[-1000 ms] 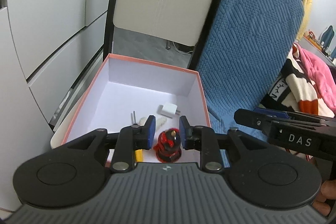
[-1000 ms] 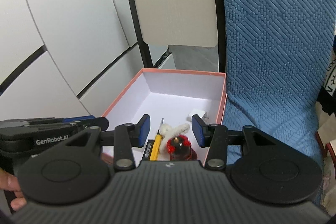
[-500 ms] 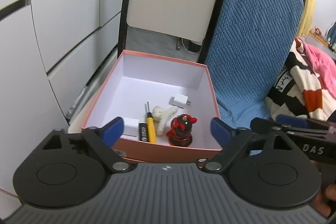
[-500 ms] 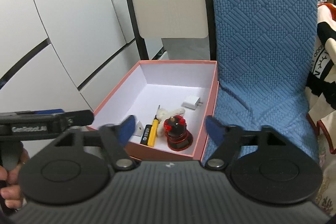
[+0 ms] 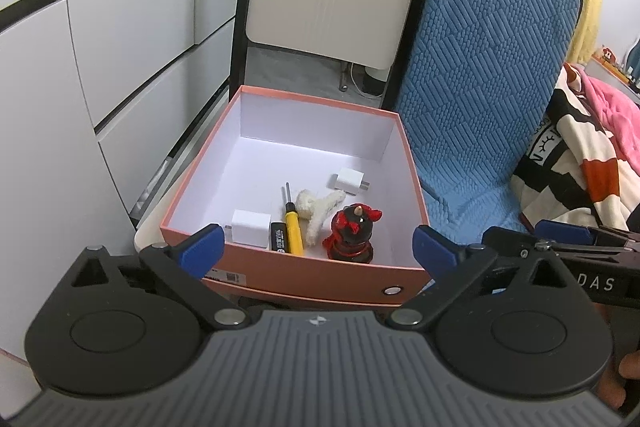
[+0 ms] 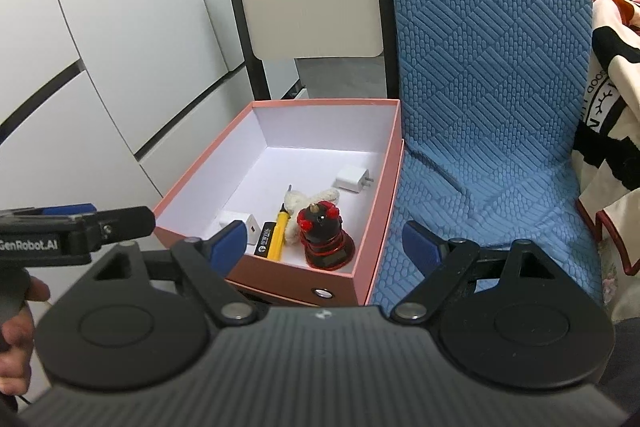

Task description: Organize rigid objects

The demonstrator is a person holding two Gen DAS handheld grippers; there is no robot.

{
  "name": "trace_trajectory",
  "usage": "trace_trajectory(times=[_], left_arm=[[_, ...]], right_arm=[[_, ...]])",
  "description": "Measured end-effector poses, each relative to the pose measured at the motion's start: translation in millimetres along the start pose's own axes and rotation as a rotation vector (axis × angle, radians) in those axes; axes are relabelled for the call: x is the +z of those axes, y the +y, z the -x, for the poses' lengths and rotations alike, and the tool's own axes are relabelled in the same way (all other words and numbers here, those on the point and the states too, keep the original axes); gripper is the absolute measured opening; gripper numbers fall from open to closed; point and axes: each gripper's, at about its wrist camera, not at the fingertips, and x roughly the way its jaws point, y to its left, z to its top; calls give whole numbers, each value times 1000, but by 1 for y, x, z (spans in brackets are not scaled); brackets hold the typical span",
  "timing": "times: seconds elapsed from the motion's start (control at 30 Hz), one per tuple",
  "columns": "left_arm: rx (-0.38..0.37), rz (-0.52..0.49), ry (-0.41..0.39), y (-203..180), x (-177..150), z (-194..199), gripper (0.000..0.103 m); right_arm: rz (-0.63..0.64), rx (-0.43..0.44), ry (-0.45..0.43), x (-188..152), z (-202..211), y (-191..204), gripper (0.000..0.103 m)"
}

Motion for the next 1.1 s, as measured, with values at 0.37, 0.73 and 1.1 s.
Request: trace_trajectory(times=[0.37, 0.73, 1.1], left_arm=[[26, -23, -11, -4, 3, 7, 102], [31, -5, 1, -1, 3, 8, 103], [22, -2, 3, -2, 1, 9, 103]], right_arm=[[10, 12, -10, 0, 7, 5, 86], [14, 1, -13, 0, 7, 3, 86], [11, -2, -13, -1, 8, 4, 86]])
